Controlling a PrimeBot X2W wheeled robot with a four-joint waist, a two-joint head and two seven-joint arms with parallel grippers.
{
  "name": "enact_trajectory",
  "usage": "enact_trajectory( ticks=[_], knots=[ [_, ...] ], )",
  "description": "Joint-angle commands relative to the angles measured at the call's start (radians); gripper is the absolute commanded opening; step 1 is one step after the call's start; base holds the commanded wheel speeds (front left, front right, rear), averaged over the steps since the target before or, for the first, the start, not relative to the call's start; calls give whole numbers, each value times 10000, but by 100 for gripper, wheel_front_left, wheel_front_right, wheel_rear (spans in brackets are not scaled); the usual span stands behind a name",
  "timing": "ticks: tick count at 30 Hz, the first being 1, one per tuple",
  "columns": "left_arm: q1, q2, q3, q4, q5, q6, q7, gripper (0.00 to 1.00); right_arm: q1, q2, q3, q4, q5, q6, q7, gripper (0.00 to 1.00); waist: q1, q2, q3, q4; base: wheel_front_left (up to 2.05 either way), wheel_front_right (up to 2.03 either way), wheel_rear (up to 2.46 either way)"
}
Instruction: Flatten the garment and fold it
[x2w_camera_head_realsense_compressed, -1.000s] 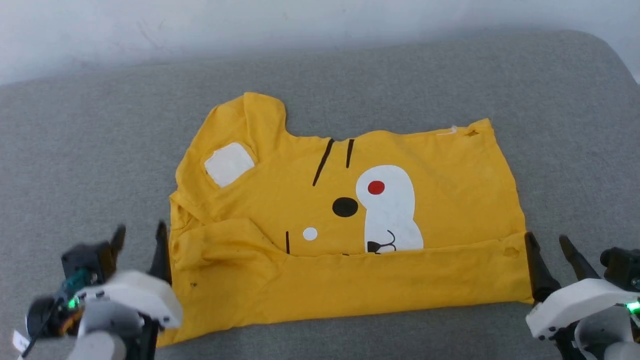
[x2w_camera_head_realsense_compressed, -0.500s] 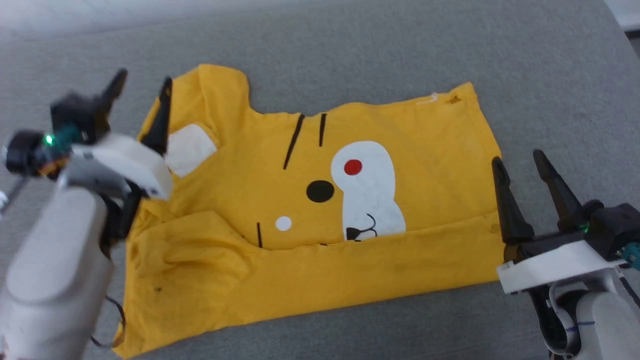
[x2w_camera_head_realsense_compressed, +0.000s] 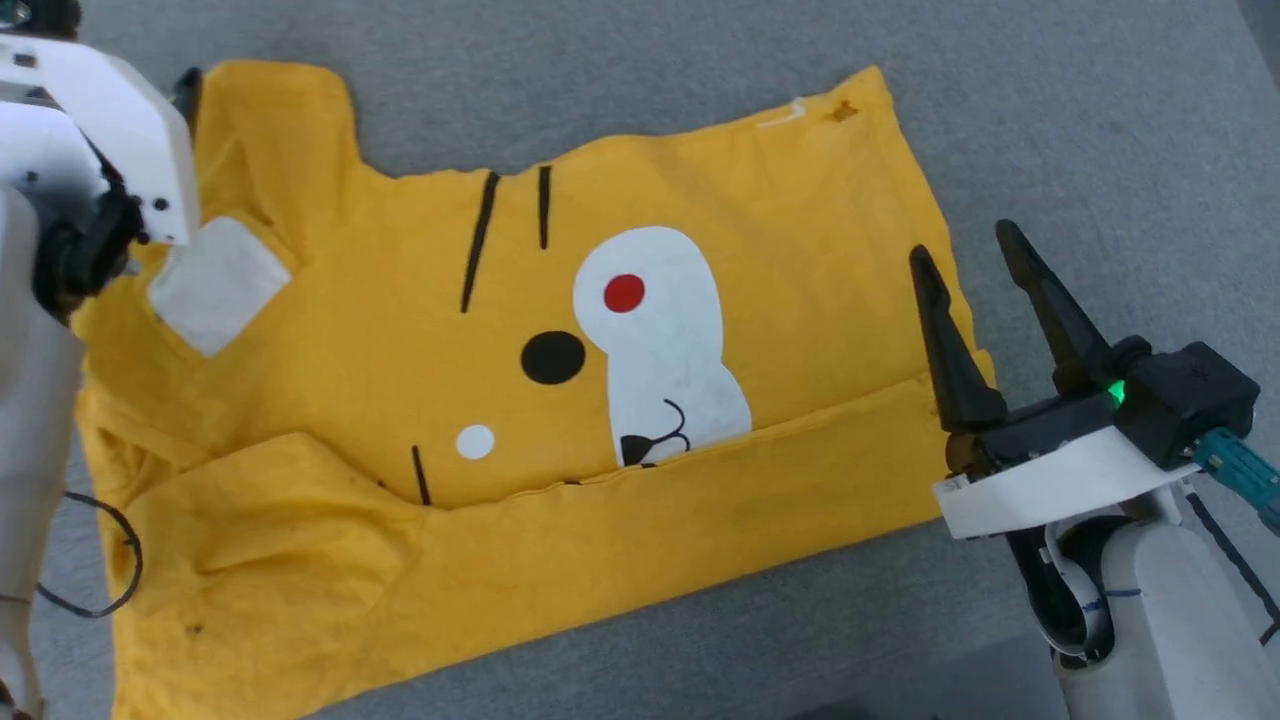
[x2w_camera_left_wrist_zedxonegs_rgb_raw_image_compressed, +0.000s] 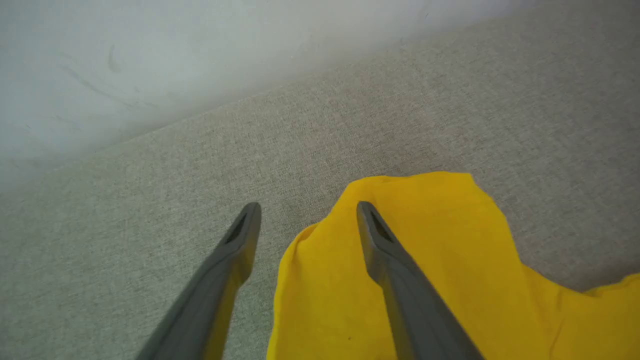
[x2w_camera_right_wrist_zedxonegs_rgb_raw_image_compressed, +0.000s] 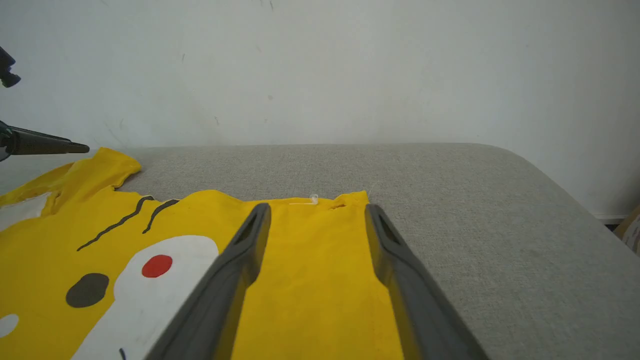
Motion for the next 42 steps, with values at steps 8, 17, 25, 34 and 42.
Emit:
enact_trajectory(
  ticks=[8,17,25,34,42],
  knots=[
    [-305,216,6,492,-617,552,3019,100,-365,106,157,423,266,-9,-250,100,-3,0,707,-705,0,0,0],
    [203,373,-199,-885,-1077,559,4833,0,-1658,-483,356,670,181,-9,583,100,-3,0,706,-531,0,0,0],
    [182,317,-304,-1909,-1049,567,4674,0,-4741,-823,332,2969,587,-9,2922,100,-3,0,891,-47,0,0,0],
    [-33,172,-449,-2494,-1019,461,4420,0,-7229,-395,-147,6328,550,-9,5846,100,-3,0,1243,413,0,0,0],
    [-96,24,-544,-2499,-1061,399,4194,0,-8126,-182,-373,7754,39,-9,7266,77,-3,0,1392,618,0,0,0]
  ],
)
